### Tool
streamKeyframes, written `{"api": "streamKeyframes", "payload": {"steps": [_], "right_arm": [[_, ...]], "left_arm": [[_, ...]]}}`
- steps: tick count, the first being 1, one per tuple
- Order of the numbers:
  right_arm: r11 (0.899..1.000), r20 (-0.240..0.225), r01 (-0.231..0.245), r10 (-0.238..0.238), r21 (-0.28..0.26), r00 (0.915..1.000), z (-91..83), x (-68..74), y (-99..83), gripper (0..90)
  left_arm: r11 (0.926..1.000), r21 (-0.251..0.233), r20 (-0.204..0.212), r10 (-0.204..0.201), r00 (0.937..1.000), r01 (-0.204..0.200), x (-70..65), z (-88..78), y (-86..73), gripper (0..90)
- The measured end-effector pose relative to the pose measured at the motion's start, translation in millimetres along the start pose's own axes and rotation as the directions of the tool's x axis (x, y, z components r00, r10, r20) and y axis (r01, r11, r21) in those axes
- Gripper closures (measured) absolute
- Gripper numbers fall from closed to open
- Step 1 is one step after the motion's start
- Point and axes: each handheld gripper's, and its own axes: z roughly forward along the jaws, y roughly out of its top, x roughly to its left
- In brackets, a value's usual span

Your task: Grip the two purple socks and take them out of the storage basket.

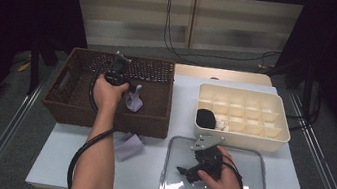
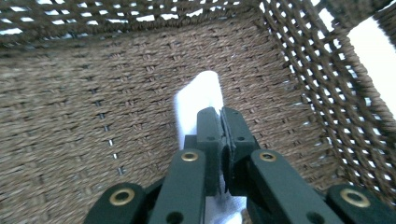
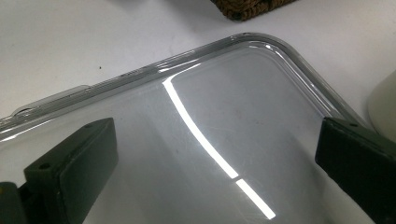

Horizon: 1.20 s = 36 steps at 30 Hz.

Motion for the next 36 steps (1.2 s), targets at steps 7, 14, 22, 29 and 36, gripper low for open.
{"api": "streamKeyframes", "payload": {"steps": [7,14,22,29,36], "right_arm": [[1.000,0.001,0.005,-0.005,0.000,1.0000,0.0,-0.3,0.1,0.0],[1.000,0.001,0.003,-0.003,-0.001,1.0000,0.0,-0.1,0.0,0.0],[1.000,0.001,0.003,-0.003,-0.001,1.0000,0.1,-0.1,0.0,0.0],[1.000,0.002,0.003,-0.003,-0.001,1.0000,0.0,0.0,0.0,0.0],[1.000,0.001,0.005,-0.005,-0.001,1.0000,0.1,-0.2,0.0,0.0]], "left_arm": [[0.9982,-0.048,0.040,-0.032,0.9987,0.034,-2.1,-28.0,5.2,87.5],[0.9975,-0.069,0.076,-0.013,0.9971,0.018,-9.6,-56.3,10.5,87.4],[0.9950,-0.099,0.122,-0.004,0.9925,0.017,-19.8,-81.2,12.9,87.4],[0.9949,-0.100,0.140,-0.001,0.9902,0.015,-25.7,-96.9,10.7,87.4],[0.9955,-0.095,0.140,0.012,0.9901,0.002,-27.5,-111.5,8.0,87.4]]}}
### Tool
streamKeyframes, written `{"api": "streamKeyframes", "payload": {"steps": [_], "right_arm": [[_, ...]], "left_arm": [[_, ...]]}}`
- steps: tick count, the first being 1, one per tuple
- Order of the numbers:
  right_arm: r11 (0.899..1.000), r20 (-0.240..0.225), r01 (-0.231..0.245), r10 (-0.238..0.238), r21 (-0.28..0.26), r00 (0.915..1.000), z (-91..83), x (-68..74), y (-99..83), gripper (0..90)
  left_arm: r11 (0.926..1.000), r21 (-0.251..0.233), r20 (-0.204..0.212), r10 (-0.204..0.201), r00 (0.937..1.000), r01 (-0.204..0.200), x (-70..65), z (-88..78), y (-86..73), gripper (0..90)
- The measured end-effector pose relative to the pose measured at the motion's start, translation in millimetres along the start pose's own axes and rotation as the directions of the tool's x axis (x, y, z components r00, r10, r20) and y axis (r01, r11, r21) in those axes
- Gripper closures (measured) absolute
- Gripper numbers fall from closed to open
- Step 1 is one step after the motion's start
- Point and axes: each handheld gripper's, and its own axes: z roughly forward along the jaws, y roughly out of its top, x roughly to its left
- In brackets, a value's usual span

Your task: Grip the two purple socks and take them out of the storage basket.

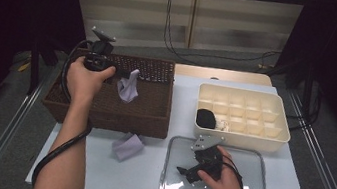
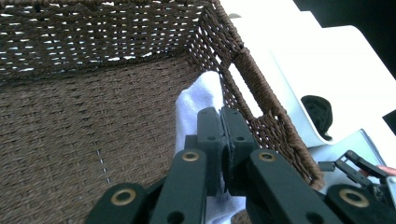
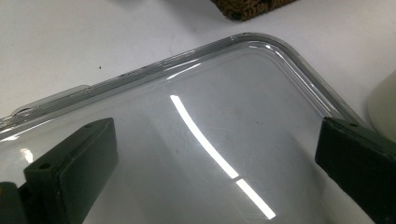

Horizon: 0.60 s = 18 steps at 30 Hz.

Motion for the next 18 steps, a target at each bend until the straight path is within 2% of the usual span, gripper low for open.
{"api": "streamKeyframes", "payload": {"steps": [7,9,10,11,13,15,16,17,18], "right_arm": [[1.000,0.000,0.000,0.000,0.000,1.0000,0.0,-0.1,0.0,0.0],[1.000,0.001,0.001,-0.001,-0.001,1.0000,0.0,0.0,0.0,0.0],[1.000,0.001,0.001,-0.001,-0.001,1.0000,0.1,0.0,0.0,0.0],[1.000,0.001,0.001,-0.001,-0.001,1.0000,0.1,0.0,0.0,0.0],[1.000,0.002,0.001,-0.001,-0.001,1.0000,0.1,-0.1,0.0,0.0],[1.000,0.002,0.001,-0.001,-0.001,1.0000,0.1,0.0,0.0,0.0],[1.000,0.002,0.002,-0.002,-0.001,1.0000,0.1,0.0,0.0,0.0],[1.000,0.003,0.001,-0.001,-0.002,1.0000,0.2,0.1,-0.1,0.0],[1.000,0.002,0.001,-0.001,-0.002,1.0000,0.2,0.0,-0.1,0.0]], "left_arm": [[0.9999,-0.001,0.003,0.011,0.9999,-0.011,-5.0,-15.2,-0.9,87.4],[0.9998,-0.016,0.016,-0.015,0.9998,0.015,-7.6,-17.5,-2.4,87.4],[1.0000,-0.005,0.014,0.001,0.9999,-0.001,-7.5,-19.4,-2.9,87.4],[0.9999,-0.010,0.011,-0.007,0.9999,0.008,-8.9,-19.6,-3.6,87.4],[1.0000,0.004,0.016,0.008,0.9998,-0.008,-9.3,-22.7,-5.1,87.5],[0.9999,-0.012,0.033,-0.010,0.9994,0.010,-12.0,-25.0,-7.7,87.4],[0.9999,-0.013,0.032,-0.004,0.9995,0.004,-12.5,-26.0,-8.4,87.4],[0.9998,0.002,0.029,0.021,0.9994,-0.021,-12.6,-28.2,-9.3,87.4],[0.9999,-0.008,0.036,0.007,0.9993,-0.007,-15.4,-28.7,-10.8,87.4]]}}
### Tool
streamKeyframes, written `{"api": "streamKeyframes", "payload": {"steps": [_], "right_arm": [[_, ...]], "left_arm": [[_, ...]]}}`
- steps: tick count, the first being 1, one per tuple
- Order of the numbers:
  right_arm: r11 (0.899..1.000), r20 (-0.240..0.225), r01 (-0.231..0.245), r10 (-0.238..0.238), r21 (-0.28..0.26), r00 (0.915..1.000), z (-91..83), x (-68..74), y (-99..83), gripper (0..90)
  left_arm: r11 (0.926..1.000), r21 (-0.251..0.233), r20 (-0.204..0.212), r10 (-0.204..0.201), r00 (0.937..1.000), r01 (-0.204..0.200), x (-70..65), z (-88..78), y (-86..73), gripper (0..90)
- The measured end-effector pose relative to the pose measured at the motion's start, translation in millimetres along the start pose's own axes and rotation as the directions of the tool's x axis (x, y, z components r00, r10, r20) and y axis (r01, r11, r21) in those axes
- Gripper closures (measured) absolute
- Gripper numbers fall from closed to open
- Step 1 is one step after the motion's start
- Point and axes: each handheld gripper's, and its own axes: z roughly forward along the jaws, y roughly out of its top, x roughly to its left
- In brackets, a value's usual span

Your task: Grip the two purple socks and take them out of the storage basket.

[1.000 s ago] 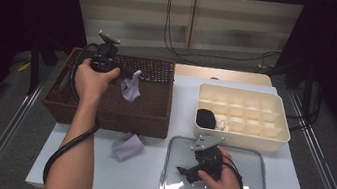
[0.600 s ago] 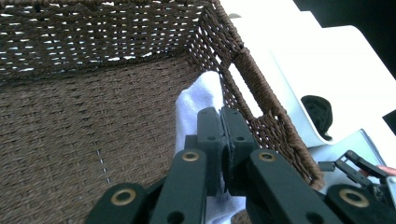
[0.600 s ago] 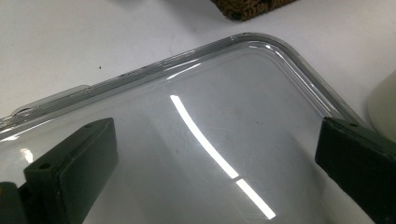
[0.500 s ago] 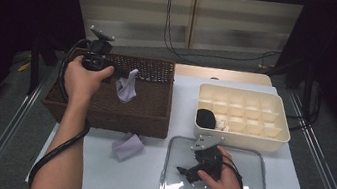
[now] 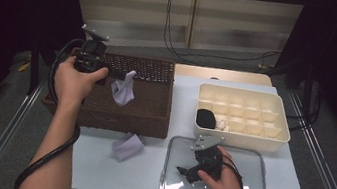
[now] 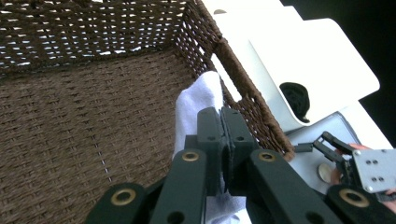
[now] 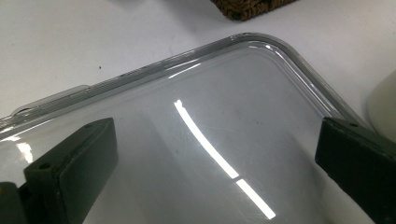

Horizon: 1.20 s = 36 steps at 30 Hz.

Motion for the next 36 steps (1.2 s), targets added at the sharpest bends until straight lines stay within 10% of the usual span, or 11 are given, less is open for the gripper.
{"api": "streamKeyframes", "payload": {"steps": [36], "right_arm": [[1.000,0.000,-0.001,0.001,0.001,1.0000,-0.1,0.1,0.0,0.0]], "left_arm": [[0.9937,0.008,0.060,0.111,0.9920,-0.112,-29.7,-22.9,-49.2,86.5]]}}
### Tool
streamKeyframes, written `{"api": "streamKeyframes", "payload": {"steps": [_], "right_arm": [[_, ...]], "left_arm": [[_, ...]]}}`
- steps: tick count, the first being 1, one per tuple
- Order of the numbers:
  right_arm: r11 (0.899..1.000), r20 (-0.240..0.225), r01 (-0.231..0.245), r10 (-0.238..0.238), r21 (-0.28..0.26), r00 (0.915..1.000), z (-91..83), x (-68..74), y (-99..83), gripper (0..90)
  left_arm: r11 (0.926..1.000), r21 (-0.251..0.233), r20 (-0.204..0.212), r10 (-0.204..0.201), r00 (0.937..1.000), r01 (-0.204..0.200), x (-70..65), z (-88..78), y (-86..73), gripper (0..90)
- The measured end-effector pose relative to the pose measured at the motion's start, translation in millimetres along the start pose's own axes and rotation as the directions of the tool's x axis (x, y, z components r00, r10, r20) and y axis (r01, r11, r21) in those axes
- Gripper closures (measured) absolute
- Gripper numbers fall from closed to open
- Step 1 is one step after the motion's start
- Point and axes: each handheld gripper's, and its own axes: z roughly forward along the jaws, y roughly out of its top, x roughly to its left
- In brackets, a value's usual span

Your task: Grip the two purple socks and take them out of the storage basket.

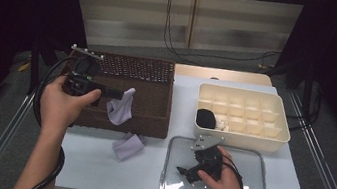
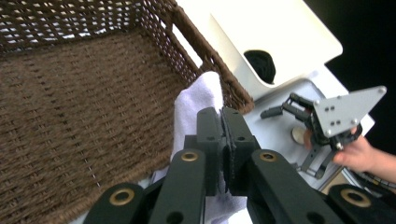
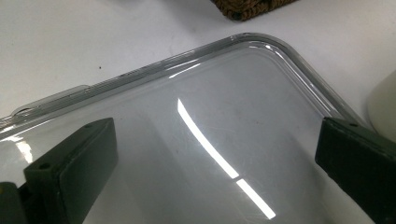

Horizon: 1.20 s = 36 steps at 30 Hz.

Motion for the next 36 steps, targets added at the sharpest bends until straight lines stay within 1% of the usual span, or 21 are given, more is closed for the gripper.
{"api": "streamKeyframes", "payload": {"steps": [2,4,5,6,8,11,12,14,15,16,18,20,21,23,25,28,29,31,33,35,36], "right_arm": [[1.000,0.001,0.003,-0.003,-0.002,1.0000,0.1,-0.2,0.0,0.0],[1.000,0.001,0.003,-0.003,-0.003,1.0000,0.2,-0.2,0.0,0.0],[1.000,0.000,0.003,-0.003,-0.002,1.0000,0.1,-0.2,0.0,0.0],[1.000,0.001,0.003,-0.003,-0.003,1.0000,0.2,-0.1,0.0,0.0],[1.000,0.001,0.003,-0.003,-0.003,1.0000,0.3,-0.2,0.0,0.0],[1.000,0.000,0.003,-0.003,-0.002,1.0000,0.2,-0.2,0.0,0.0],[1.000,0.001,0.003,-0.003,-0.003,1.0000,0.2,-0.2,0.0,0.0],[1.000,0.000,0.003,-0.003,-0.002,1.0000,0.2,-0.2,0.0,0.0],[1.000,0.001,0.003,-0.003,-0.003,1.0000,0.2,-0.2,0.0,0.0],[1.000,0.005,0.000,0.000,-0.001,1.0000,0.2,0.3,0.0,0.0],[1.000,0.000,0.002,-0.002,-0.002,1.0000,0.1,-0.2,-0.1,0.0],[1.000,0.004,-0.003,0.003,0.000,1.0000,0.0,0.4,-0.1,0.0],[1.000,0.000,-0.005,0.005,0.000,1.0000,-0.1,0.4,-0.1,0.0],[1.000,-0.001,-0.002,0.002,0.000,1.0000,0.0,0.1,-0.1,0.0],[1.000,0.000,-0.003,0.003,0.000,1.0000,-0.1,0.2,-0.1,0.0],[1.000,0.001,-0.003,0.003,0.000,1.0000,0.0,0.1,-0.1,0.0],[1.000,0.001,-0.003,0.003,0.000,1.0000,0.0,0.1,-0.1,0.0],[1.000,0.000,-0.006,0.006,0.002,1.0000,-0.2,0.4,-0.1,0.0],[1.000,-0.001,-0.003,0.003,0.000,1.0000,-0.1,0.2,-0.1,0.0],[1.000,-0.001,-0.006,0.006,0.002,1.0000,-0.2,0.4,-0.1,0.0],[1.000,-0.001,-0.008,0.008,0.004,1.0000,-0.3,0.5,-0.1,0.0]], "left_arm": [[1.0000,0.001,0.010,-0.004,0.9999,0.004,-1.9,1.4,-4.2,86.4],[0.9999,0.007,0.021,0.014,0.9997,-0.014,-2.8,2.3,-8.1,84.9],[0.9998,0.010,0.019,0.019,0.9996,-0.019,-3.0,3.1,-9.7,81.8],[0.9997,0.003,0.008,0.026,0.9996,-0.026,-2.8,3.9,-11.2,75.4],[0.9997,0.013,0.017,0.019,0.9997,-0.019,-0.3,6.1,-13.5,61.0],[0.9990,0.028,-0.027,0.034,0.9990,-0.034,4.8,11.1,-17.1,42.8],[0.9986,0.033,-0.033,0.043,0.9985,-0.042,6.5,12.9,-18.4,42.5],[0.9982,0.028,-0.043,0.054,0.9976,-0.053,9.4,17.2,-21.6,37.2],[0.9973,0.044,-0.047,0.061,0.9970,-0.059,11.2,18.9,-23.3,35.0],[0.9977,0.042,-0.048,0.055,0.9973,-0.053,11.9,21.1,-25.0,33.6],[0.9973,0.038,-0.058,0.064,0.9963,-0.062,14.1,23.9,-27.6,26.3],[0.9981,0.034,-0.059,0.053,0.9969,-0.051,15.5,25.2,-29.9,24.3],[0.9987,0.029,-0.047,0.044,0.9979,-0.042,17.0,25.6,-30.7,22.2],[0.9989,0.023,-0.070,0.042,0.9967,-0.040,18.7,26.0,-32.5,16.2],[0.9998,0.012,-0.065,0.017,0.9978,-0.016,19.3,27.0,-34.7,14.7],[0.9996,-0.005,-0.085,0.026,0.9961,-0.026,22.1,28.0,-38.4,10.3],[0.9995,0.000,-0.090,0.033,0.9954,-0.033,23.6,27.6,-39.3,9.7],[0.9991,-0.003,-0.124,0.041,0.9914,-0.042,24.9,28.3,-42.0,5.5],[0.9995,0.008,-0.113,0.030,0.9932,-0.029,27.0,28.4,-44.6,5.7],[0.9994,0.010,-0.124,0.035,0.9916,-0.034,28.1,28.6,-47.4,5.6],[0.9997,0.001,-0.129,0.025,0.9913,-0.026,27.9,29.4,-48.9,5.6]]}}
